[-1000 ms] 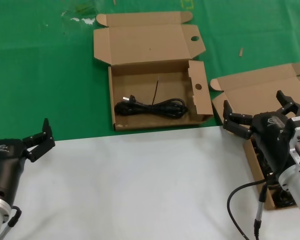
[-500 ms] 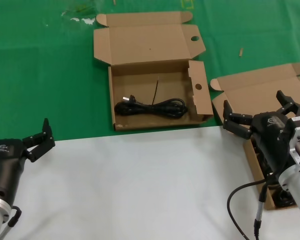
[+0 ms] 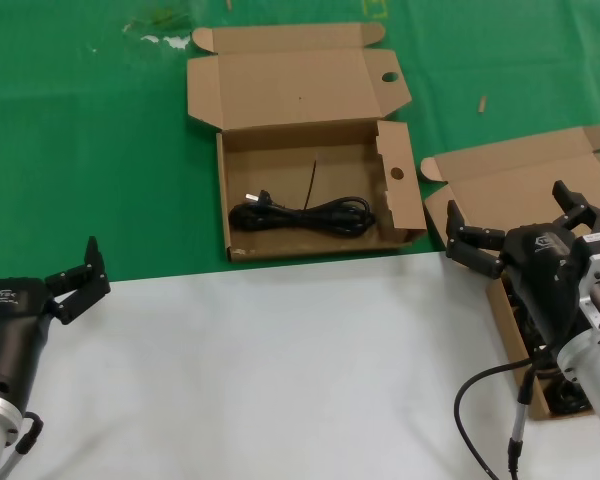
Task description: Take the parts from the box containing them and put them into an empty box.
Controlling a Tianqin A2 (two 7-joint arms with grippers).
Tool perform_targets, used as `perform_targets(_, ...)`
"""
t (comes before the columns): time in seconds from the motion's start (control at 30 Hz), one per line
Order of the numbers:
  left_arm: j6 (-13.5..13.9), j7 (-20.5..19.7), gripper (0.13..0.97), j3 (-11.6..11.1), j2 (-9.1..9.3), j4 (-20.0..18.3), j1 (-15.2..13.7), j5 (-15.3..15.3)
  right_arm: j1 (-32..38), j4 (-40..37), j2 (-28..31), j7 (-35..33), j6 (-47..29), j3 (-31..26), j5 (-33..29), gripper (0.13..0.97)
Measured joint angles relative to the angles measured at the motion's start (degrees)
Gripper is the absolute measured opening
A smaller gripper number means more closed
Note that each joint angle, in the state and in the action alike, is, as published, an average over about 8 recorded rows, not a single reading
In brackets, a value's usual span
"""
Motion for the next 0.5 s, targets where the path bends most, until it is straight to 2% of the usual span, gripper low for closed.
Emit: perform_targets(0.5,0.0,0.0,0.966,0.0,0.0,0.0,0.0,0.0,0.0,0.0,0.0,0.0,0.0,0.0,0.0,0.966)
